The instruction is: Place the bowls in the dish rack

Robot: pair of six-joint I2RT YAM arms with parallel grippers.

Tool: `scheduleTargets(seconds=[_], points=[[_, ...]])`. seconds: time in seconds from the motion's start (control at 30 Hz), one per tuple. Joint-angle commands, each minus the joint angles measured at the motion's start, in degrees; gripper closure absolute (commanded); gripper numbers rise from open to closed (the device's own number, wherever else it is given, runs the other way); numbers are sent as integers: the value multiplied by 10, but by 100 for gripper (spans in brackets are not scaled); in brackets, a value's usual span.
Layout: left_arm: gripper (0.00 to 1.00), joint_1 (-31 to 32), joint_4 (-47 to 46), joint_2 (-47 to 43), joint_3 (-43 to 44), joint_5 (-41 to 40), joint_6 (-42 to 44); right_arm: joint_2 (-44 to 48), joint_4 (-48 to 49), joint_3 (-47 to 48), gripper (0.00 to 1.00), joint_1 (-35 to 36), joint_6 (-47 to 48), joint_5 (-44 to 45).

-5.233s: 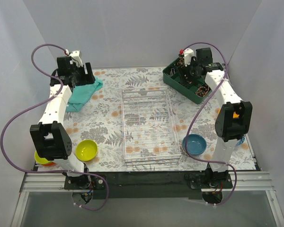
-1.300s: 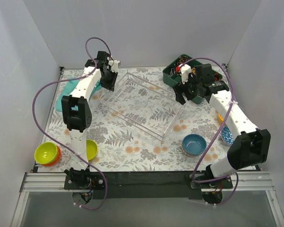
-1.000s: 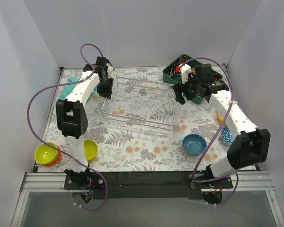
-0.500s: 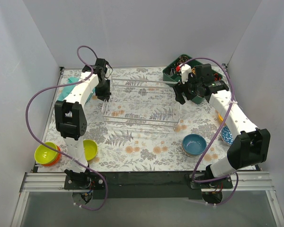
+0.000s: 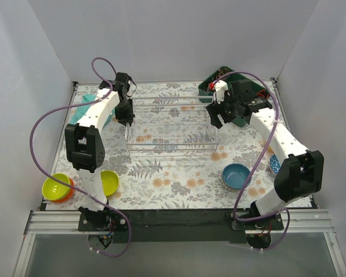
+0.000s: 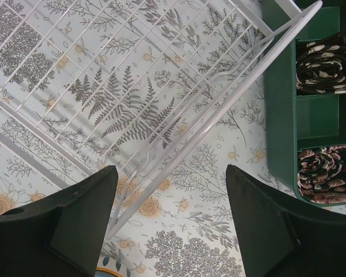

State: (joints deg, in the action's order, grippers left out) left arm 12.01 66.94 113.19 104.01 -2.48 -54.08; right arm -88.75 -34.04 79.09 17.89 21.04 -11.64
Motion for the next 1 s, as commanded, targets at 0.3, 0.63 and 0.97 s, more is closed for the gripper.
scheduleTargets(seconds=[0.3, 0.63, 0.97], points=[[10, -6, -24, -153, 24, -22, 96, 89, 9, -24, 14, 7, 10, 3], [2, -146, -81, -311, -64, -59, 196, 104, -79, -6, 13, 233, 189, -44], [2, -190, -141, -348, 37, -32, 169, -39, -81, 71, 30, 392, 308, -190]])
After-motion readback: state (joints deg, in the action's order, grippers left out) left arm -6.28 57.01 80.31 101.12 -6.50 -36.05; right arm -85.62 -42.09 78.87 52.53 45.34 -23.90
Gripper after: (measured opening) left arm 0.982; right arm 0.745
